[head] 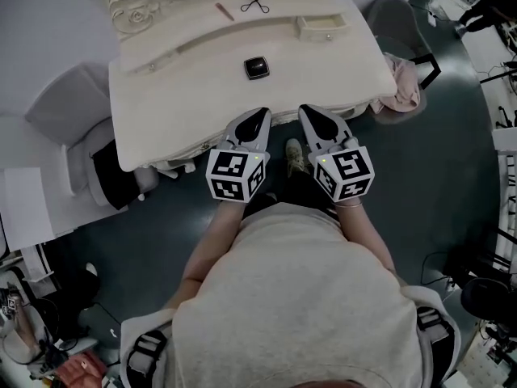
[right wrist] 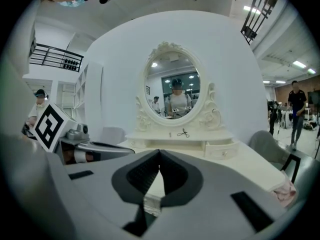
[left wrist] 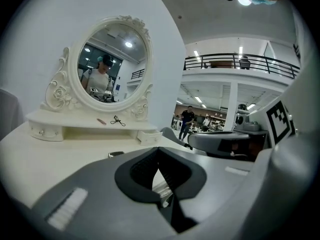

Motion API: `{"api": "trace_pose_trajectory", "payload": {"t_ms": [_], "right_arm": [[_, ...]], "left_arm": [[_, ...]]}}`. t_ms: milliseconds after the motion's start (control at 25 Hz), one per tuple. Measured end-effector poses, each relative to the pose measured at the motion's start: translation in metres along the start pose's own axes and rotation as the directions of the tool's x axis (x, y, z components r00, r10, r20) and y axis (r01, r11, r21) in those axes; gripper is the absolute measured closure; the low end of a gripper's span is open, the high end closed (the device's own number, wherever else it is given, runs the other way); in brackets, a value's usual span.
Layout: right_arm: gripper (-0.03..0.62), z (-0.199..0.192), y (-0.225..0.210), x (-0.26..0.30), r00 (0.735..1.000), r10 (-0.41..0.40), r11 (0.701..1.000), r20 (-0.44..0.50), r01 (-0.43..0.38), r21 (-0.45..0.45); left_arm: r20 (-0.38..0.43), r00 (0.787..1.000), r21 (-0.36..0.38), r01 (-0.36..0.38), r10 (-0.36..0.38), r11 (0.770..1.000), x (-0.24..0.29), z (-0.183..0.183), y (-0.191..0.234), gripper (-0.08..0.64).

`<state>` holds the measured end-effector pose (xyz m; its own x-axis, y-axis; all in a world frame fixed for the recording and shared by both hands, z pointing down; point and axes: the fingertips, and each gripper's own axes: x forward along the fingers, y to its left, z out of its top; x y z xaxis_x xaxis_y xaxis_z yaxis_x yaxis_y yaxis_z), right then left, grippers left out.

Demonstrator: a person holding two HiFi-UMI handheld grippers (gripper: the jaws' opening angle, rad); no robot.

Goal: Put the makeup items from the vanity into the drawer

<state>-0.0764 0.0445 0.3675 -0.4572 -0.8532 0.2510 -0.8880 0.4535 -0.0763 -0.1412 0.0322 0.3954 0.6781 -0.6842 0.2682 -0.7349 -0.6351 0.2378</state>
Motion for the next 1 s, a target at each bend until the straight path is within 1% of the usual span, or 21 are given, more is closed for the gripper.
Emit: {"api": "trace_pose_trajectory", "payload": {"t_ms": [160, 280, 440, 600, 800, 920, 1000], "right_arm": [[0.584, 0.011, -0.035, 0.027, 1.000, 0.015, 1.000, 0.009, -0.015, 0.000], [0.584, 0.020, -0.056, 0.047, 0.999, 0.045, 0.999, 0.015, -0.045, 0.002], [0.584, 0.039, -0.084, 0.076, 0.995, 0.095, 0.995, 0.025, -0.095, -0.020], [0.584, 0.047, -0.114, 0.100, 0.991, 0.131, 0.991, 0.015, -0.131, -0.028], [0.583, 0.050, -0.142, 0.123, 0.983, 0.183, 0.982, -0.001, -0.183, -0.040], [0.584, 0.045, -0.152, 0.128, 0.977, 0.213, 0.976, -0.018, -0.213, -0.040], [0.583, 0.042, -0.159, 0.131, 0.973, 0.228, 0.973, -0.028, -0.229, -0.031]], "left_arm": [[0.014, 1.000, 0.006, -0.019, 0.019, 1.000, 0.036, 0.018, 0.014, 0.551], [0.021, 0.999, 0.010, -0.042, 0.042, 0.999, 0.062, 0.033, 0.025, 0.551], [0.040, 0.993, -0.007, -0.112, 0.112, 0.994, 0.094, 0.053, 0.044, 0.551], [0.050, 0.985, -0.025, -0.167, 0.168, 0.986, 0.124, 0.067, 0.063, 0.551], [0.059, 0.971, -0.052, -0.231, 0.234, 0.972, 0.149, 0.077, 0.084, 0.551], [0.054, 0.960, -0.076, -0.269, 0.273, 0.960, 0.157, 0.075, 0.094, 0.551], [0.044, 0.953, -0.079, -0.294, 0.298, 0.952, 0.161, 0.073, 0.097, 0.551]]}}
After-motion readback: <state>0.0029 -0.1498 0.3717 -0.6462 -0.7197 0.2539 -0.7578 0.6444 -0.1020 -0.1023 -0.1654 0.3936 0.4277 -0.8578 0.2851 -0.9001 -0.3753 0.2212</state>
